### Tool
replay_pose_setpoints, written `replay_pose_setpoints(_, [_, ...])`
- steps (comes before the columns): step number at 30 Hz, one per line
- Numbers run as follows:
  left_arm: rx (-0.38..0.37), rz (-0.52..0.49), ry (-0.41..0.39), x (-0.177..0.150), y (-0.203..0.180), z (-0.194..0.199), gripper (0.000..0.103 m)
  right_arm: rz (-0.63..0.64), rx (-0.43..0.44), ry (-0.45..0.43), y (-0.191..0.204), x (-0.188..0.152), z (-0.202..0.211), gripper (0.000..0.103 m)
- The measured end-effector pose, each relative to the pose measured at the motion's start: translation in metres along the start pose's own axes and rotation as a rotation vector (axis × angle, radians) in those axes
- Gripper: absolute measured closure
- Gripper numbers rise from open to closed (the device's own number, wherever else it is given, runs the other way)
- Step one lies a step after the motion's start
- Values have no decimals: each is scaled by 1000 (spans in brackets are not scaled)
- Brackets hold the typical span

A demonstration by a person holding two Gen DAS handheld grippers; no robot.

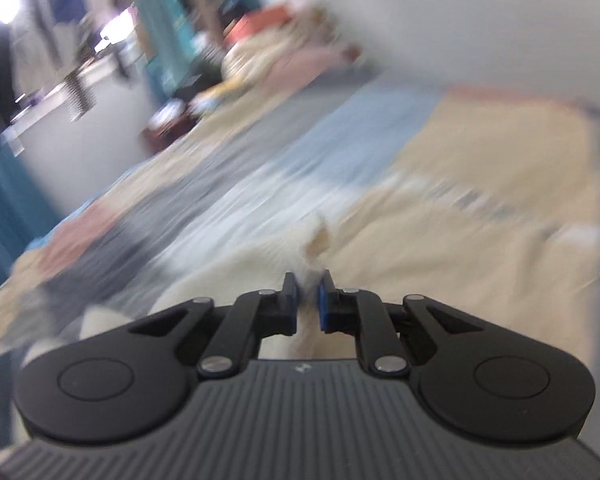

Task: Fold large clothes

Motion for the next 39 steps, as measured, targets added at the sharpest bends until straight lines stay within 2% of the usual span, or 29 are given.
replay_pose_setpoints(2, [-4,-6,8,-1,-2,-2,7,0,-43,-18,-20,1,-4,90])
replay_pose_setpoints(5, [-5,-15,14,-3,-3,-5,7,12,-81,37,-35,-12,-16,90])
replay_pose_setpoints(8, [-9,-13,16,-2,-4,-5,7,16,-83,23,-30,-11,-10,90])
replay_pose_setpoints(11, [-31,6,26,-2,-2,-7,7,37,-118,19,-24,-5,5,83])
replay_pose_setpoints(13, [-55,46,74,-8,1,-15,7,66,-141,22,-20,0,11,81])
replay_pose_setpoints(15, [-31,49,106,-13,6,-20,7,77,-112,32,-12,3,23,81])
replay_pose_setpoints(17, [-17,37,139,-18,8,-25,7,87,-91,62,-1,1,38,62])
replay_pose_setpoints(18, [-22,42,156,-20,9,-27,7,103,-67,97,8,-5,45,43])
replay_pose_setpoints(19, [-30,52,167,-22,10,-29,7,115,-21,144,19,-13,53,40])
replay_pose_setpoints(23, [-54,75,199,-29,12,-29,7,117,181,344,60,-54,93,42])
replay_pose_setpoints(26, [-61,65,217,-32,10,-30,7,39,330,584,84,-95,126,42])
replay_pose_setpoints(28, [-60,69,219,-34,10,-29,7,27,367,696,93,-120,151,41])
replay_pose_setpoints(29, [-60,69,222,-35,10,-28,7,60,379,731,98,-133,164,41])
replay_pose_setpoints(33, [-62,61,229,-37,9,-25,7,268,410,783,114,-179,221,41])
replay_pose_setpoints(39, [-72,92,232,-36,13,-26,7,388,445,820,117,-220,283,42])
Point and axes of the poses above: each gripper's, at about its wrist camera, not at the fingertips, and z roughly against the way its jaws point, y to its left, x to its top, the point moved 10 cm from there along -z, roughly the way its jaws point, and after that the axes turned 9 degrees about -z, right-handed, at the moved point
